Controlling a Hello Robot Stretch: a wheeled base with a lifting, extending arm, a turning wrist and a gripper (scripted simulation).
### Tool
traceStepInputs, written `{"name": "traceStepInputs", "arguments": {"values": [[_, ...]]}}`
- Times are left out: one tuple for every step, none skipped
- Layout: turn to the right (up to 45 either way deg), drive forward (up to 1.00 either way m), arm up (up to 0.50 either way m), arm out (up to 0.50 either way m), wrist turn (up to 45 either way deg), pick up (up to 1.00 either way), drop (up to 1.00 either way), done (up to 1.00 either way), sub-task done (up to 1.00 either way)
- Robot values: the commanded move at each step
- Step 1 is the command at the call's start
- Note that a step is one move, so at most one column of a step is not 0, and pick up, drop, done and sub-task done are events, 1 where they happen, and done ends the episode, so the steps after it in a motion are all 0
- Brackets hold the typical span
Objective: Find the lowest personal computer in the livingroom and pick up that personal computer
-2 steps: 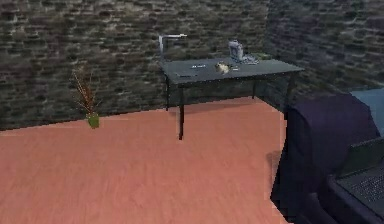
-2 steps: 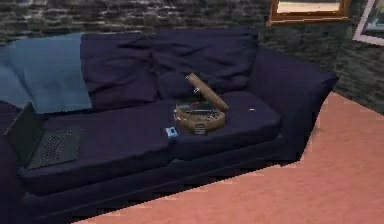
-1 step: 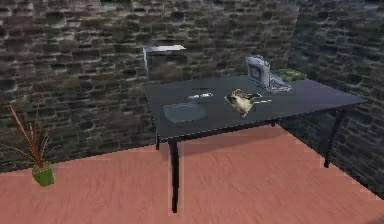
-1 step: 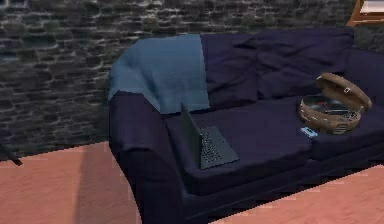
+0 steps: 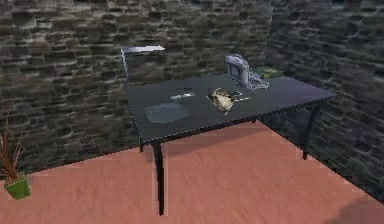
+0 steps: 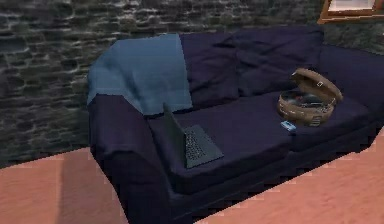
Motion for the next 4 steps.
{"name": "traceStepInputs", "arguments": {"values": [[0.0, 0.35, 0.00, 0.00, 0.0, 0.00, 0.00, 0.00, 0.00], [45.0, 0.00, 0.00, 0.00, 0.0, 0.00, 0.00, 0.00, 0.00], [45.0, 0.00, 0.00, 0.00, 0.0, 0.00, 0.00, 0.00, 0.00], [45.0, 0.00, 0.00, 0.00, 0.0, 0.00, 0.00, 0.00, 0.00]]}}
